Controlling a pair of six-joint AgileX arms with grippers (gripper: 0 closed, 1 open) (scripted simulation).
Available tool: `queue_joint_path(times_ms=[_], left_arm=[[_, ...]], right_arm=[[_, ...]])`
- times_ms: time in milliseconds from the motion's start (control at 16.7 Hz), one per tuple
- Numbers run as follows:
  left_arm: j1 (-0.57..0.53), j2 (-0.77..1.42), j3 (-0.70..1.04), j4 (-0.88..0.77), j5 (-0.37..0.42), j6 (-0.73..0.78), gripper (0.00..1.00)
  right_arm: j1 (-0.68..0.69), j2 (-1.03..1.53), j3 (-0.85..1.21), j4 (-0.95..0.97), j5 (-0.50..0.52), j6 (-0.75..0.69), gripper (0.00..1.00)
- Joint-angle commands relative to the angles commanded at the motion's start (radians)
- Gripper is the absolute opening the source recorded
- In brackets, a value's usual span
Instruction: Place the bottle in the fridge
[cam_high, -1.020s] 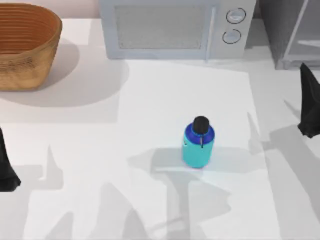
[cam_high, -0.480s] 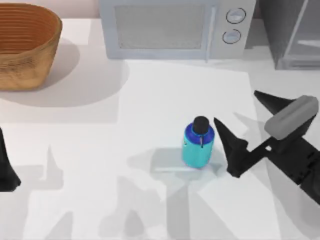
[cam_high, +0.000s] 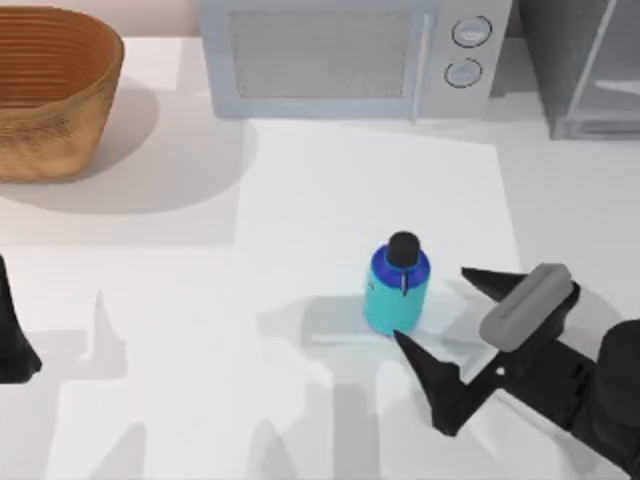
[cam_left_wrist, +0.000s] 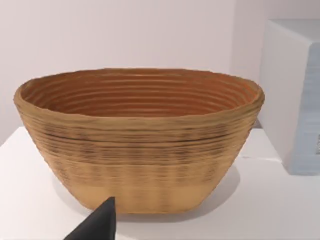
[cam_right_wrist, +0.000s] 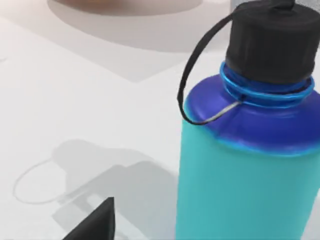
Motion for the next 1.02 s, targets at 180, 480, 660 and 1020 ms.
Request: queue_joint_path(times_ms=[180,480,660,1020], left_arm=[[0.0,0.0,0.0,0.0,0.0,0.0,1.0],[0.0,0.0,0.0,0.0,0.0,0.0,1.0],[0.0,0.0,0.0,0.0,0.0,0.0,1.0],[0.0,0.0,0.0,0.0,0.0,0.0,1.0]], right_arm=[[0.0,0.0,0.0,0.0,0.0,0.0,1.0],[0.014,0.035,0.077,-0.045,0.013,0.002,1.0],[0.034,0.082,0.197,-0.106,0.033,0.006,1.0],[0.043,0.102,0.239,-0.136,0.043,0.008,1.0]])
